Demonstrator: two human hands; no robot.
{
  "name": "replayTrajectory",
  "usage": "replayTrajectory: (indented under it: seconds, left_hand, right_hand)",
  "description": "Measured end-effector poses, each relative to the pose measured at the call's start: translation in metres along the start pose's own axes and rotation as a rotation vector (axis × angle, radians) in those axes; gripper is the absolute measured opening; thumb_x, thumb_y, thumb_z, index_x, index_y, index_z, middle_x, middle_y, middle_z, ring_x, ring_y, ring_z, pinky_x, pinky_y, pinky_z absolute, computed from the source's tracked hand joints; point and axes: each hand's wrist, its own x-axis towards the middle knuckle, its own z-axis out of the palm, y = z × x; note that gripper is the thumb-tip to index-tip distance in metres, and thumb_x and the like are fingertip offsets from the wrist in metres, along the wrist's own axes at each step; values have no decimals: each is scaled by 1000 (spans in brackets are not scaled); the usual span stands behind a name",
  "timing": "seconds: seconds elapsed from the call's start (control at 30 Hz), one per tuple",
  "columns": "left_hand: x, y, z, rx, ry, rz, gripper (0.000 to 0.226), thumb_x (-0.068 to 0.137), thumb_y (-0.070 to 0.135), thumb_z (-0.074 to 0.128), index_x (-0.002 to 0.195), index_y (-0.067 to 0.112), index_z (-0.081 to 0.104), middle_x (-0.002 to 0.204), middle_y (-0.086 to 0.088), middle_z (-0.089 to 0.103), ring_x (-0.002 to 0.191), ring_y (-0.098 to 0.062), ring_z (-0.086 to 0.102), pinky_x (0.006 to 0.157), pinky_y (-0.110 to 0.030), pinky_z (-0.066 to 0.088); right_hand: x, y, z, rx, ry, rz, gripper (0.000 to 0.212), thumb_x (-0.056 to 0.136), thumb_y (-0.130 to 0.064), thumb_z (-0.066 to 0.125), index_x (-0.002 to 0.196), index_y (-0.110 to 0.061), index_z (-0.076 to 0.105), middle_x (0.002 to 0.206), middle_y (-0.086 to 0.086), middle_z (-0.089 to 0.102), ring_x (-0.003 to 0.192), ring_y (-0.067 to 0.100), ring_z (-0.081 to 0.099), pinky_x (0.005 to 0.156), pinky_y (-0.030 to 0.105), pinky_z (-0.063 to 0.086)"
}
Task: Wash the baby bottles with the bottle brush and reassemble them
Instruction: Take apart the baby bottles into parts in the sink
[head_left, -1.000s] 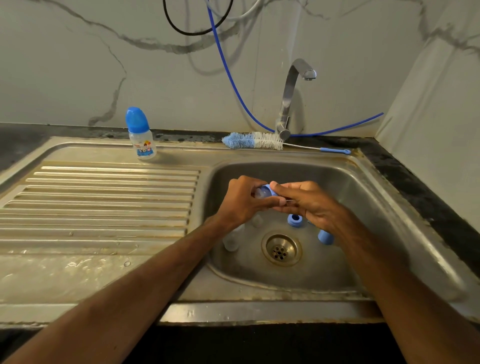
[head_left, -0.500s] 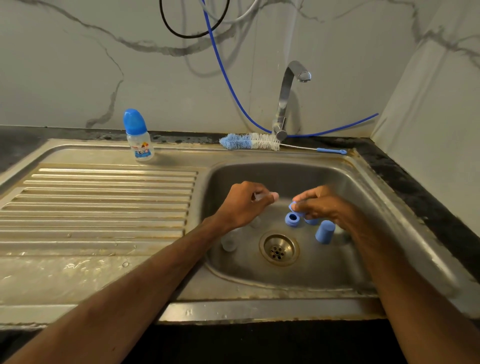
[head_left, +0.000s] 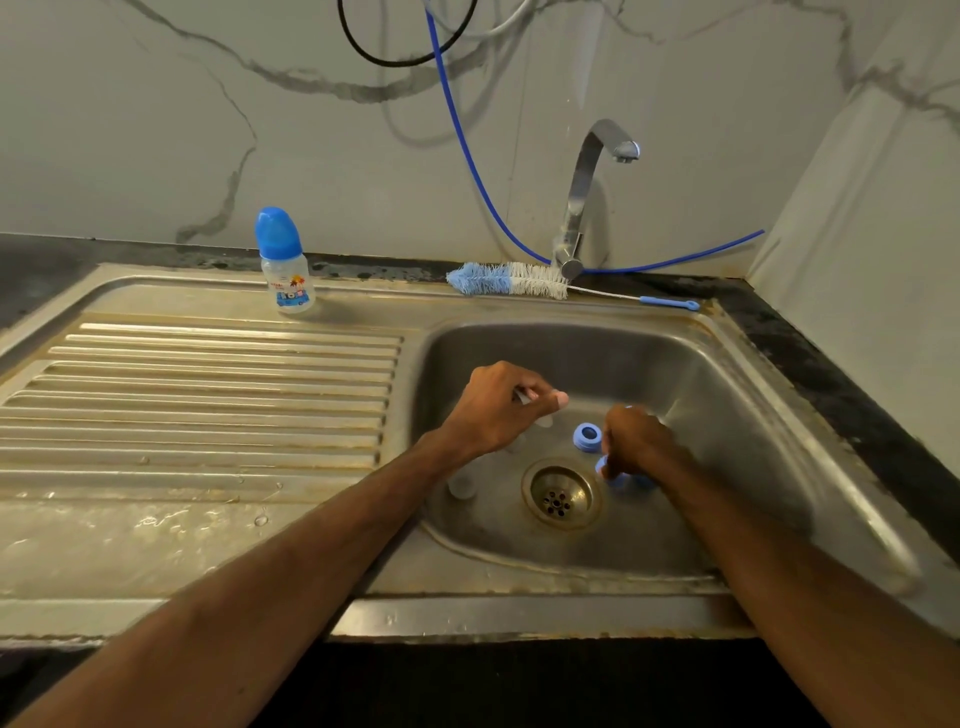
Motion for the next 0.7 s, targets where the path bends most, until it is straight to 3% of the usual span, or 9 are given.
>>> replayTrajectory:
  seconds: [0.07, 0.23, 0.4, 0.53, 0.7]
  left_hand:
    - [0, 1, 0, -3, -1, -10, 28, 94, 46, 69, 94, 21, 82, 92, 10, 78, 84, 0, 69, 81, -29, 58]
    - [-3, 3, 0, -1, -35, -12, 27, 94, 45, 69, 96, 21, 82, 93, 9, 78, 83, -1, 69, 80, -30, 59]
    - [-3, 5, 0, -14, -36, -9, 26, 95, 42, 70, 96, 19, 82, 92, 9, 78, 82, -1, 69, 75, -19, 54]
    - [-4, 5, 0, -17, -37, -13, 24, 95, 42, 70, 94, 21, 82, 90, 10, 77, 81, 1, 68, 71, -10, 48]
    - [-5, 6, -1, 2, -53, -13, 23, 95, 41, 70, 92, 20, 81, 87, 10, 76, 79, 1, 67, 67, -6, 44]
  right_hand:
    - [0, 1, 4, -20, -1, -8, 50, 67, -38, 90, 100, -17, 59, 100, 1, 47, 101, 26, 62, 75, 30, 45]
    - [-2, 1, 8, 12, -52, 11, 48, 72, -27, 87, 109, -16, 58, 115, 3, 52, 95, 24, 60, 81, 35, 50]
    - [-2, -2, 9, -13, -58, -3, 33, 77, -16, 80, 105, -13, 63, 113, 3, 58, 85, 20, 58, 75, 31, 46]
    - [1, -5, 8, -55, -28, -58, 30, 80, -12, 77, 108, -15, 67, 116, 1, 57, 96, 19, 61, 75, 27, 44]
    - [2, -10, 10, -87, -141, -112, 22, 76, 0, 67, 91, -15, 64, 93, 0, 58, 77, 13, 52, 58, 21, 37]
